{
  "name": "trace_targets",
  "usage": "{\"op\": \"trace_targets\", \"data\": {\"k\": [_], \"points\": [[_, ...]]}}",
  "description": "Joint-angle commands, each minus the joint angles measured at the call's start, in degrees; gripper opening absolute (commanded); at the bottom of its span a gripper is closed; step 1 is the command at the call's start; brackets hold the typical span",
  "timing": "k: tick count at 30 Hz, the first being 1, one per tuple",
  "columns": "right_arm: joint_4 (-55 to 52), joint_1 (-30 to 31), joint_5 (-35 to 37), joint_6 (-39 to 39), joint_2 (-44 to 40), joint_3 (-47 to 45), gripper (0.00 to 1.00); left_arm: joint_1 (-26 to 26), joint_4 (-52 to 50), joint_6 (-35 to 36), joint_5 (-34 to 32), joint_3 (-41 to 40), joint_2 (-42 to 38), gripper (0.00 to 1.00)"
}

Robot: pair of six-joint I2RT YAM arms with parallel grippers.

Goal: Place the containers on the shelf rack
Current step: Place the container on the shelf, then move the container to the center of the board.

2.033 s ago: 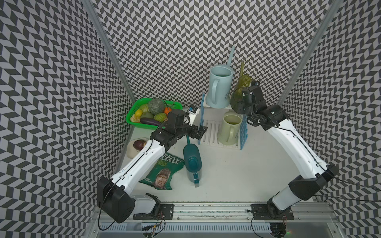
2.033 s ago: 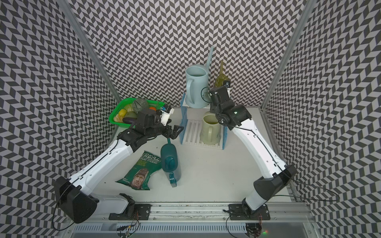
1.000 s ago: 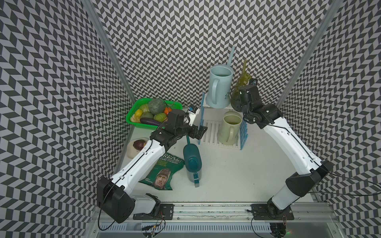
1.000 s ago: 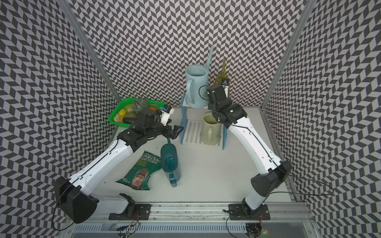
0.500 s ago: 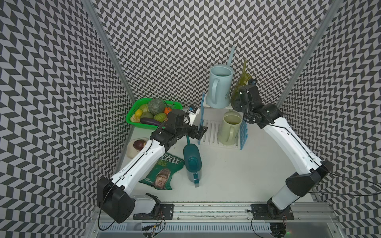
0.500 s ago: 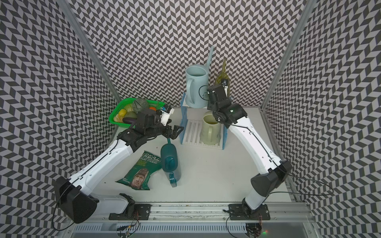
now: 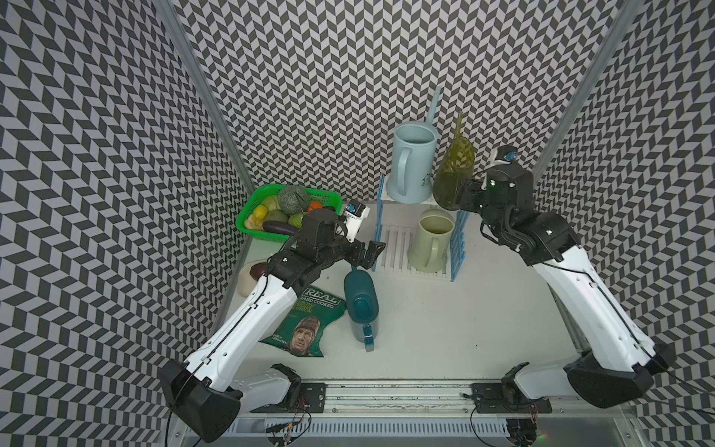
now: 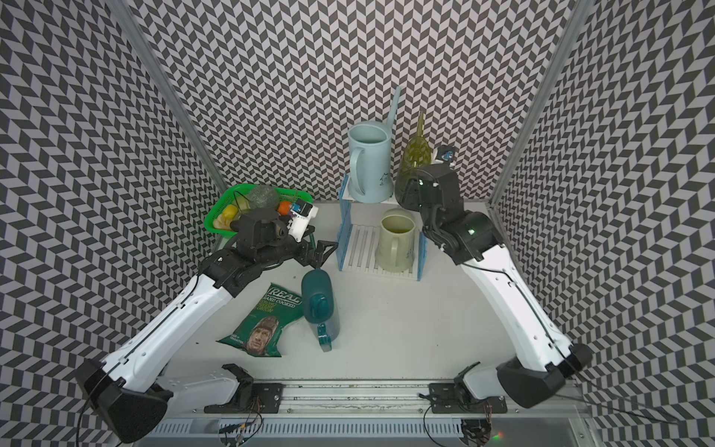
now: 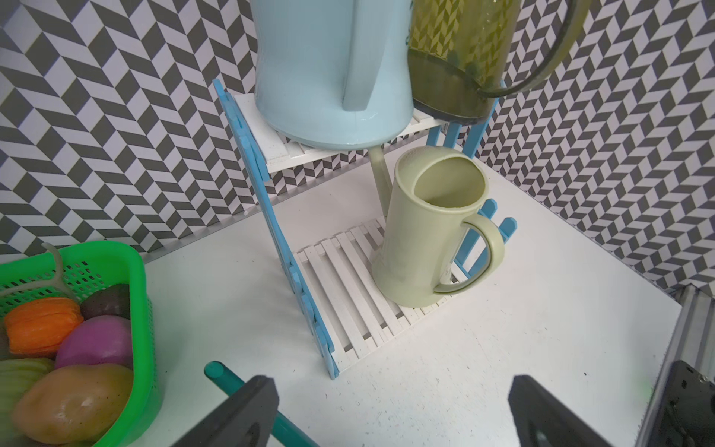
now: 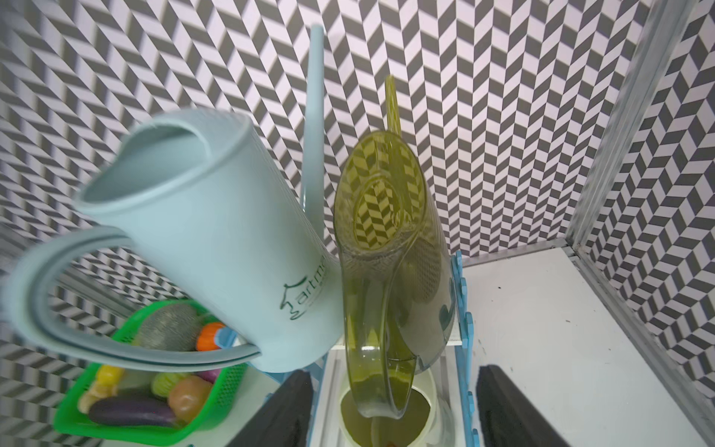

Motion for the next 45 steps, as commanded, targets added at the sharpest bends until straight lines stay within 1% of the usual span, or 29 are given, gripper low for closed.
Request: {"op": "trace_targets", "data": {"k": [1, 5, 7, 9, 11, 13, 16, 20, 23, 26, 34, 36, 40, 45], "points": [[5.14, 0.13, -1.00, -1.39, -5.76, -5.66, 0.76, -1.08, -6.84, -0.26, -1.08, 1.71, -1.99, 1.00], [6.42, -0.13, -0.11, -1.76, -13.67, -15.26, 0.88, -1.81, -14.25, -3.06, -2.39, 2.42, -4.54, 0.99], [6.63, -0.46, 0.38, -1.25, -16.87, -20.32, 0.94, -2.78, -16.51, -4.18, -3.77, 0.58, -7.32, 0.98], [6.72, -0.74, 0.28, -0.59, -19.11, -24.95, 0.97, -3.85, -18.14, -5.30, -5.36, -1.76, -9.88, 0.98], [6.96, -0.94, -0.02, 0.35, -21.11, -28.67, 0.98, -5.07, -20.45, -6.40, -6.77, -3.08, -11.66, 0.97], [7.38, -1.12, -0.54, 1.03, -22.54, -31.44, 0.99, -5.52, -23.16, -9.16, -7.01, -3.71, -12.65, 0.95], [7.30, -1.15, -1.11, 1.99, -23.91, -33.85, 1.00, -6.01, -27.85, -14.60, -5.99, -5.23, -12.90, 0.87], [7.32, -1.15, -1.15, 2.67, -25.09, -36.00, 1.00, -7.17, -30.79, -18.44, -5.05, -8.38, -12.87, 0.81], [7.35, -1.23, -1.17, 2.85, -25.67, -37.13, 1.00, -7.18, -30.47, -19.87, -5.31, -11.92, -12.57, 0.78], [7.31, -1.19, -1.20, 2.92, -26.32, -37.77, 1.00, -7.18, -28.54, -21.03, -7.24, -14.10, -11.20, 0.76], [7.29, -1.30, -1.16, 3.09, -27.41, -39.10, 1.00, -7.07, -24.09, -22.37, -10.74, -14.80, -7.45, 0.67], [7.33, -1.32, -1.17, 3.15, -27.38, -39.36, 1.00, -6.95, -23.07, -22.61, -11.87, -14.98, -6.41, 0.62], [7.61, -1.30, -1.31, 3.15, -27.24, -39.74, 1.00, -6.45, -21.53, -22.90, -13.10, -14.69, -4.38, 0.55], [8.38, -1.32, -1.50, 3.14, -26.71, -40.33, 1.00, -4.91, -19.31, -21.40, -15.14, -14.39, -2.50, 0.47]]}}
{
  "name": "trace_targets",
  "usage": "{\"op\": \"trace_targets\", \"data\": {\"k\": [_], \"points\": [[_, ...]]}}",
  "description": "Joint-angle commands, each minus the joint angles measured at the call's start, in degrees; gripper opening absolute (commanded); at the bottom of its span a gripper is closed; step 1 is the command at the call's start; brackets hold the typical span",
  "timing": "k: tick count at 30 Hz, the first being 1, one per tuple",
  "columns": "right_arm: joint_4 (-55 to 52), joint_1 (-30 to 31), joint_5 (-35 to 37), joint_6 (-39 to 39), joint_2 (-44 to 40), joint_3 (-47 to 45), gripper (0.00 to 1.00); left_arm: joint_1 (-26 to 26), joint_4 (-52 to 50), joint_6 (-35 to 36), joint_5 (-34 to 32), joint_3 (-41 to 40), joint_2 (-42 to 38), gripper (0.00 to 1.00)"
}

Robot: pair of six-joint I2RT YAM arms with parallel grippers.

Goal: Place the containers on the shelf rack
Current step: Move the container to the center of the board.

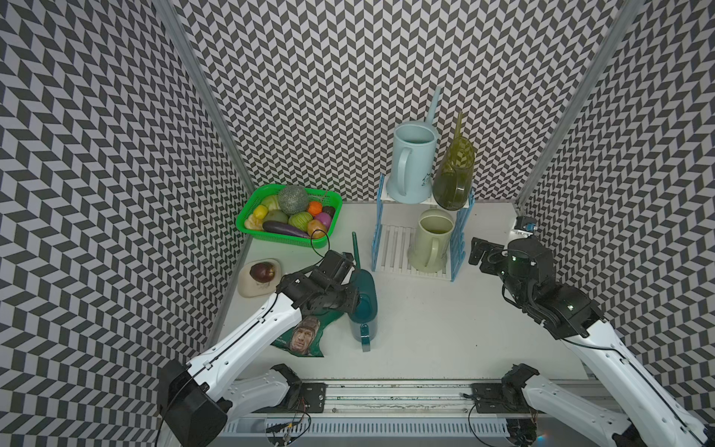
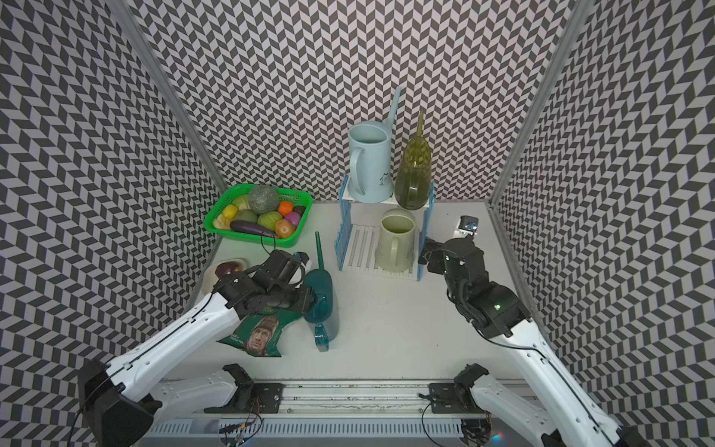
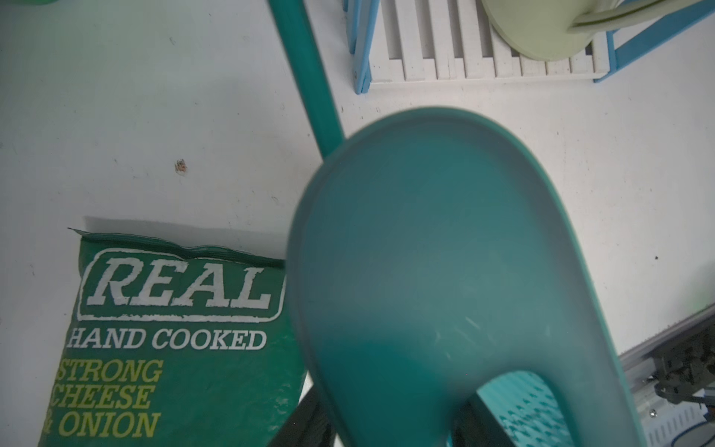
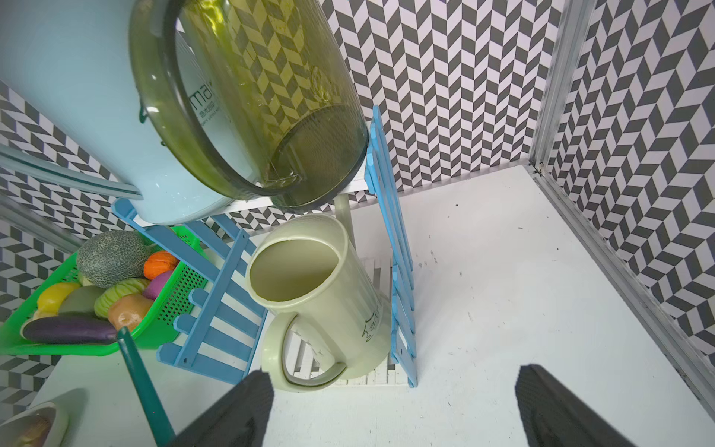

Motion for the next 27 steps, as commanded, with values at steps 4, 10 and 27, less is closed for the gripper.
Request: {"op": "trace_targets", "data": {"k": [4, 10, 27], "points": [[3.50, -0.27, -0.54, 0.21, 0.67, -1.00, 1.00, 2.53, 5.09, 2.55, -3.88, 0.51, 2.52, 0.46], [4.01, -0.27, -0.70, 0.27, 1.53, -1.46, 1.00, 5.63, 9.36, 5.40, -5.67, 1.15, 5.88, 0.45], [4.35, -0.83, -0.89, -0.47, 2.21, -1.56, 1.00, 12.11, 19.04, 10.86, -6.99, 7.51, 18.46, 0.44]]}}
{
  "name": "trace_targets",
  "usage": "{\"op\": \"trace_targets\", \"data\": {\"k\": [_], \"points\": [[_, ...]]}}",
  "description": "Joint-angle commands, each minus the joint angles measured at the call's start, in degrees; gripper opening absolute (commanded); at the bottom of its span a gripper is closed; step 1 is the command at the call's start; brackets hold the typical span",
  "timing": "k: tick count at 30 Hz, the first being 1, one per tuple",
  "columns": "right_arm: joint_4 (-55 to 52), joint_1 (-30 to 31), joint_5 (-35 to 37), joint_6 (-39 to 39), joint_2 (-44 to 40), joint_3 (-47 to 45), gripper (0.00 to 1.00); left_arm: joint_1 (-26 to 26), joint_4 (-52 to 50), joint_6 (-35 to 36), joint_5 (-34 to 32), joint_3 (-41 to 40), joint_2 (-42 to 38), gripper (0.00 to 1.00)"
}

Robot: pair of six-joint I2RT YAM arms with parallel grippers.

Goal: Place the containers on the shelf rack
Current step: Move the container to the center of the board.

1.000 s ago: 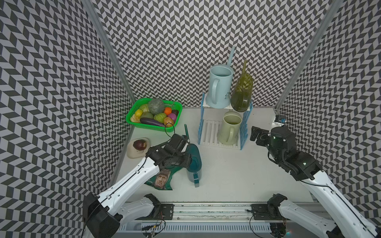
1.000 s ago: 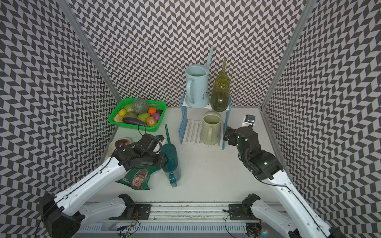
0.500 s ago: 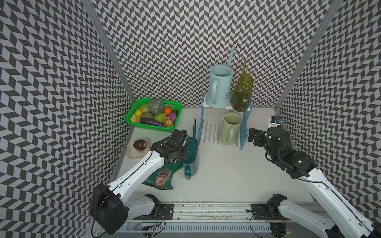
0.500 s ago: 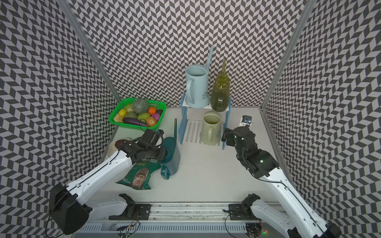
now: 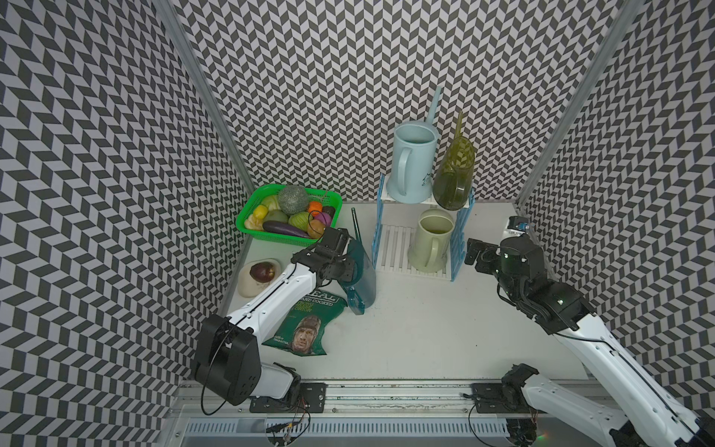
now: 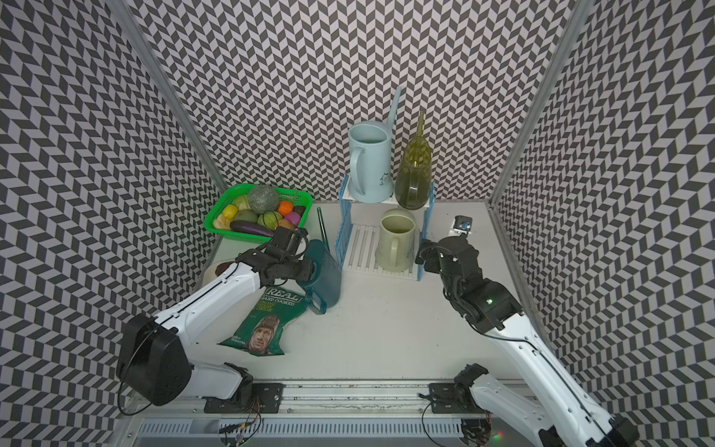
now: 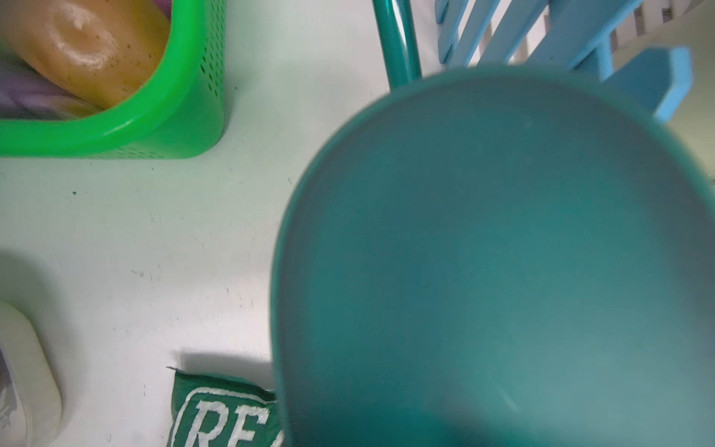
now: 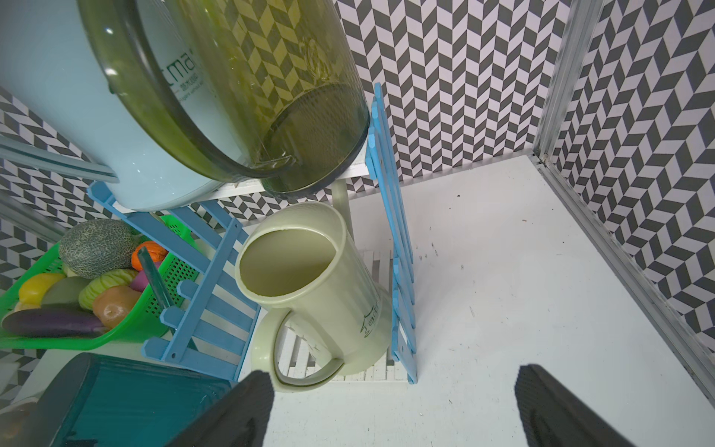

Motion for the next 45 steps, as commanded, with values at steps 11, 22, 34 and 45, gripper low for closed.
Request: {"op": "trace_targets", "data": {"k": [11, 22, 34, 45], "points": [[3.07, -0.56, -0.55, -0.63, 0.80, -0.57, 1.00, 1.41, 4.16, 2.60, -1.06, 6.07, 3.36, 0.58], [3.28, -0.74, -0.88, -0.79, 0.50, -0.73, 1.00, 0.46, -0.80, 3.28, 0.88, 6.73, -3.32, 0.72], [2.73, -1.14, -0.66, -0.94, -1.20, -0.96, 1.00, 0.34, -7.71, 5.40, 2.46, 3.34, -15.79, 0.77], [3.05, -1.35, -1.43, -1.25, -2.21, -1.34, 1.00, -1.21, -2.94, 4.64, 10.03, -6.48, -29.52, 0.83]]}}
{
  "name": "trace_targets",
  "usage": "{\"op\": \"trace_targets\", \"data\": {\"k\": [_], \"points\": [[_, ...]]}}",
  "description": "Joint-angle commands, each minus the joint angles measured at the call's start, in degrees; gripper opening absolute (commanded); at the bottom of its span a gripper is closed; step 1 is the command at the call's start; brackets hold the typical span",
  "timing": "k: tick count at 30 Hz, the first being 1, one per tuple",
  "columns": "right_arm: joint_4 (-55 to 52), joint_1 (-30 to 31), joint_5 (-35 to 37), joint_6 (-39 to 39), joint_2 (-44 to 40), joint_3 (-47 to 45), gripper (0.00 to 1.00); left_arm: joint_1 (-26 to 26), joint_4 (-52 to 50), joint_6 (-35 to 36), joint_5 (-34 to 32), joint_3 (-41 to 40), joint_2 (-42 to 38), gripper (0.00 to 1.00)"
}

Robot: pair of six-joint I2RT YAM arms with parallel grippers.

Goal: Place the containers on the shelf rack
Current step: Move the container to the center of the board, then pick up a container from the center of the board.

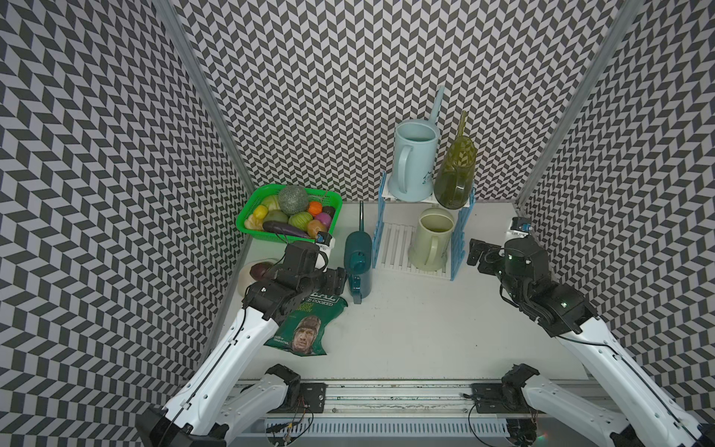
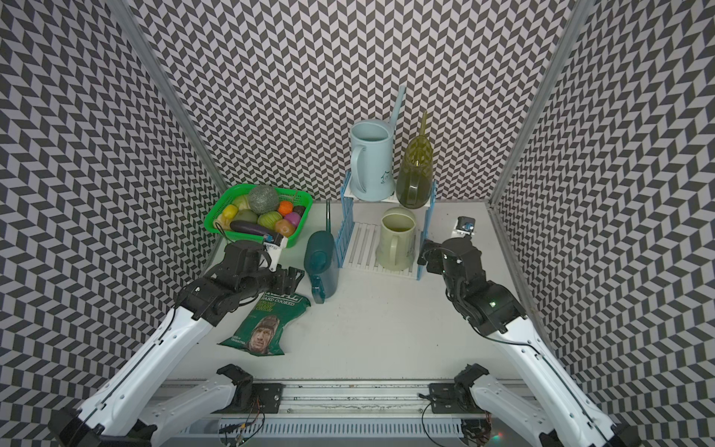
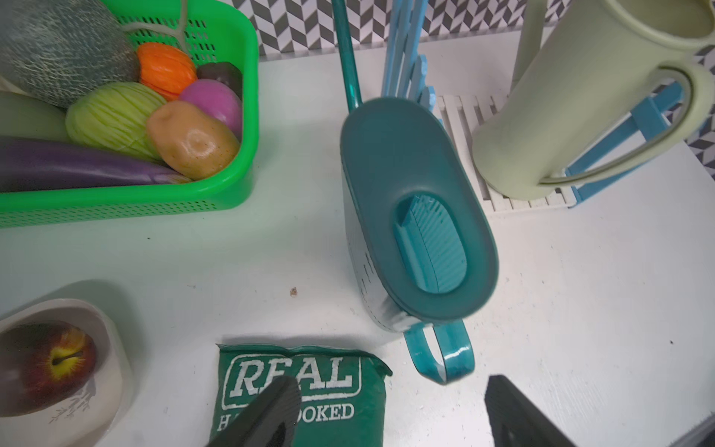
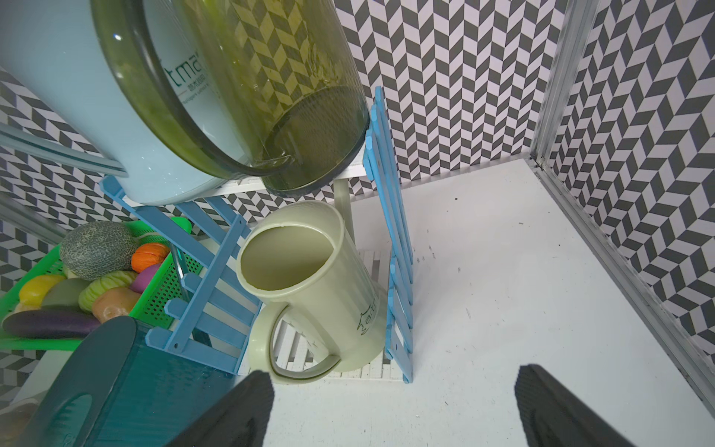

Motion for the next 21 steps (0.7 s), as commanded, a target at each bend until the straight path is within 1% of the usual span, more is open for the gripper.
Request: {"op": "trace_targets", "data": {"k": [1, 4, 7, 9, 12, 16, 21], "points": [[2.85, -0.28, -0.79, -0.30, -0.95, -0.73, 1.00, -1.26, 3.69, -0.13, 3.20, -0.73, -2.43, 0.84], [3.03, -0.28, -1.37, -0.04, -1.18, -0.74, 1.00, -4.12, 3.98, -2.45, 3.08, -0.96, -2.40, 0.84], [3.31, -0.28, -1.90, 0.12, -1.29, -0.60, 1.00, -7.65, 3.93, -8.08, 4.08, -2.92, -2.18, 0.84], [3.34, -0.28, -2.21, 0.13, -1.32, -0.45, 1.00, -10.12, 4.15, -11.36, 4.57, -5.22, -2.10, 0.84], [3.25, -0.28, -2.67, 0.17, -1.40, -0.31, 1.00, -12.50, 5.11, -15.95, 3.10, -9.02, -1.90, 0.86], [3.24, -0.28, -3.05, 0.40, -1.58, -0.30, 1.00, -13.57, 7.52, -19.68, -0.09, -12.84, -1.93, 0.90], [3.81, -0.28, -3.81, 0.83, -1.50, -0.81, 1.00, -14.24, 12.77, -20.11, -6.05, -14.69, 0.29, 0.91]]}}
